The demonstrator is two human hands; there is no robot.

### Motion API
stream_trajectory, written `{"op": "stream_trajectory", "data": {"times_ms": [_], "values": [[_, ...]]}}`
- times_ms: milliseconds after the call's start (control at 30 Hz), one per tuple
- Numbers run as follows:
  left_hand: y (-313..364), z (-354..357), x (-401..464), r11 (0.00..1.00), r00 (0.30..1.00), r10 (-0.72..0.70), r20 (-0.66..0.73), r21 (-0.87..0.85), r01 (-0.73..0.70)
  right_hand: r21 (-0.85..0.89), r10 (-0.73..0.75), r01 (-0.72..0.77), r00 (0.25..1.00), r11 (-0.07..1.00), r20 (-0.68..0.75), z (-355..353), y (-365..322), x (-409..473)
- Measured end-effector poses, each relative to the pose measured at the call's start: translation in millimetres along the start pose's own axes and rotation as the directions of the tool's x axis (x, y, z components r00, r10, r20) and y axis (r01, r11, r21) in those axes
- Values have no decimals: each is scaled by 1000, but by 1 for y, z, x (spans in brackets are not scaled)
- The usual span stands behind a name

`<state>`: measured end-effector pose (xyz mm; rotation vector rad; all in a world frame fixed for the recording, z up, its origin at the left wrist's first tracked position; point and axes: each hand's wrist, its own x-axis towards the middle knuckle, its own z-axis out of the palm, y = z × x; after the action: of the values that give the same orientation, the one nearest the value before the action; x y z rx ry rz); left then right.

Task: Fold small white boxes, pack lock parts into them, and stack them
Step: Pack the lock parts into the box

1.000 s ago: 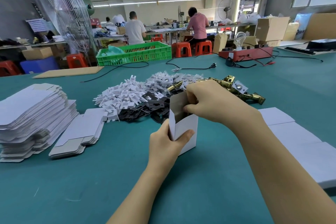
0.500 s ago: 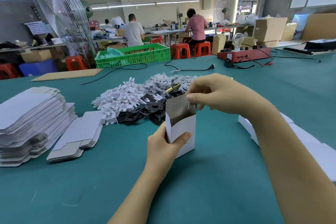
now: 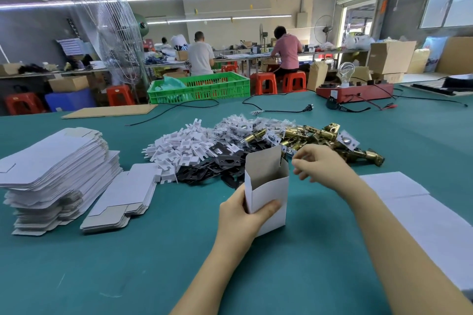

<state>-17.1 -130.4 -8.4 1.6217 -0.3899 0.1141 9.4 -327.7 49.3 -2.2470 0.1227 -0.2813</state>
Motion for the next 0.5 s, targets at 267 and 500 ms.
{"op": "stream_trajectory", "data": {"times_ms": [267,500], "values": [[-7,0,4,999,999,-28,-22,-26,27,-78,-148,150,988,986,41,52,-2,42],[-12,1,6,1000,998,-16,-67,-16,15,-129,-268,296,943,946,198,64,-18,72]]}}
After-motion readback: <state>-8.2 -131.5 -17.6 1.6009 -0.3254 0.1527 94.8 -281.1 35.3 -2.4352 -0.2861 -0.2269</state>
